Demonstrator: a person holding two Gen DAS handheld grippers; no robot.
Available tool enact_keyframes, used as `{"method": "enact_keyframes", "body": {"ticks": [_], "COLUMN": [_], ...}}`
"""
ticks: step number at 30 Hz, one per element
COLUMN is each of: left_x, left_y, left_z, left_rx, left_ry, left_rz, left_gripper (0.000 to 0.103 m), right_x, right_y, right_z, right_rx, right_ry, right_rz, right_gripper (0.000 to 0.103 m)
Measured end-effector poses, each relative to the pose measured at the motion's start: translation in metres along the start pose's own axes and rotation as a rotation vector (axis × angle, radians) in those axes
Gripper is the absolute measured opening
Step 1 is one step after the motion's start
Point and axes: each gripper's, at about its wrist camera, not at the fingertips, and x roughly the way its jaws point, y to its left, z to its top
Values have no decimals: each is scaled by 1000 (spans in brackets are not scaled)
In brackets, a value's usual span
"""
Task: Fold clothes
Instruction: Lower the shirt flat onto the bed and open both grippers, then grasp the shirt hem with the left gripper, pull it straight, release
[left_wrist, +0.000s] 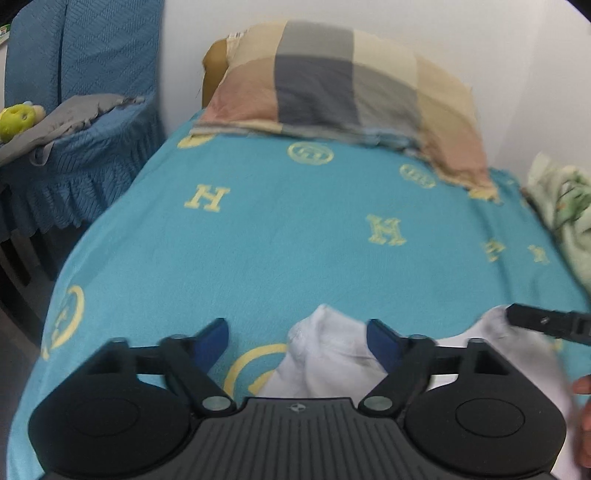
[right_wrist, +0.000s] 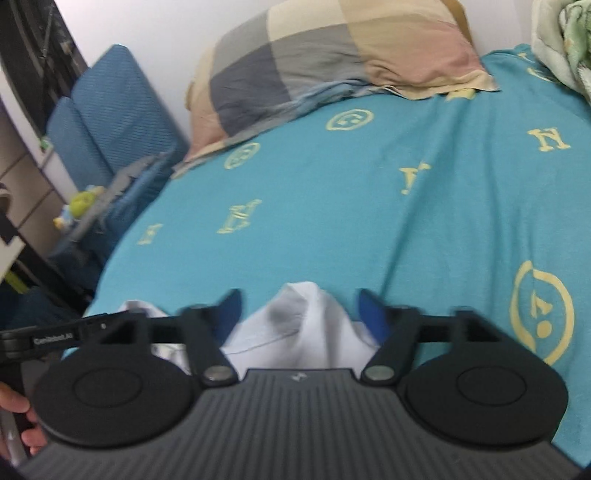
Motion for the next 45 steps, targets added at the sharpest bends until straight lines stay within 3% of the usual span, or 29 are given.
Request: {"method": "enact_keyframes", "body": {"ticks": [3, 7, 16, 21, 26, 29, 32, 37, 39, 41, 43, 45], "left_x": [-42, -125, -305, -366, -390, -378, -359, -309, -298, -289, -280, -278], "left_y": [5, -2, 7, 27, 49, 72, 94, 116, 118, 119, 123, 125], "left_z": [2, -14, -122, -180, -220, -235, -248, -260, -259, -253, -251, -250], "left_rx": [-16, 9, -84, -180, -319, -466, -584, -674, -678, -661, -674, -680], "left_ry": [-17, -63, -89, -107, -96, -48, -7, 33, -22, -41, -30, -33], "left_rz": [-59, -63, -47, -56, -46, -39, -22, -4, -7, -23, -27, -17], "left_gripper": [85, 86, 86, 86, 86, 86, 86, 81, 81, 67, 10, 5], "right_x": [-29, -92, -253, -323, -360, -372, -366, -340, -329, -319, -310, -302], "right_y": [12, 24, 59, 78, 79, 73, 69, 60, 56, 53, 51, 49], "right_z": [2, -8, -99, -153, -195, -213, -220, -220, -219, -218, -216, -214], "right_rx": [-18, -20, -89, -91, -19, 38, 52, 64, 77, 84, 81, 80], "right_ry": [-17, -41, -78, -114, -105, -97, -100, -89, -83, -85, -92, -90], "right_rz": [-20, -29, -47, -45, -64, -63, -62, -69, -66, -63, -61, -62], "right_gripper": [74, 74, 74, 74, 74, 74, 74, 74, 74, 74, 74, 74]}}
